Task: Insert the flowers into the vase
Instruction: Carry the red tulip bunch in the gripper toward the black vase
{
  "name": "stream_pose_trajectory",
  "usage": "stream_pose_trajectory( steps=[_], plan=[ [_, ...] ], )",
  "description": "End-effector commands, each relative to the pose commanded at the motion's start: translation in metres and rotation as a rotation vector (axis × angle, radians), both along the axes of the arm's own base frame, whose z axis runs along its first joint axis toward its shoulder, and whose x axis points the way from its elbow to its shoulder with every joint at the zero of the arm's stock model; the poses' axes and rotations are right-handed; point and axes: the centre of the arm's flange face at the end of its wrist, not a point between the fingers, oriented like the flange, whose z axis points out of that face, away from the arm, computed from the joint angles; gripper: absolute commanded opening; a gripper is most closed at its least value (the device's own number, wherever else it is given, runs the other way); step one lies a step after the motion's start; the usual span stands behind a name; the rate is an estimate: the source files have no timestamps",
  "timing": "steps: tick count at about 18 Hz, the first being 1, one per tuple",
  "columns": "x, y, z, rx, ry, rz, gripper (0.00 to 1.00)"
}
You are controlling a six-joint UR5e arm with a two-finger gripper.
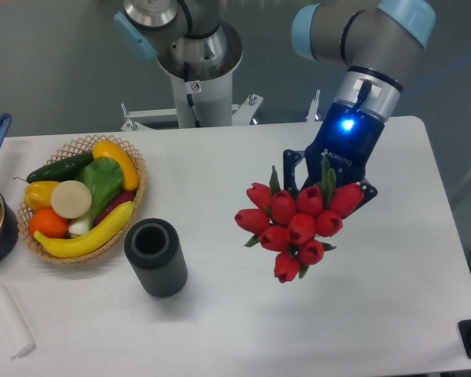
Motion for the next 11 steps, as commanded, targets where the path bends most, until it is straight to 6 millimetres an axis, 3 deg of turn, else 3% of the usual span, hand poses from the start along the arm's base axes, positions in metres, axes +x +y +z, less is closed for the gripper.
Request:
stream_pose_trajectory(
  steps=[6,11],
  plan=[
    [0.019,0.019,0.002,0.017,-0.033,-0.03,0.36],
    [0.022,0.021,0.001,0.014,-0.067,-0.016,0.36]
  ],
)
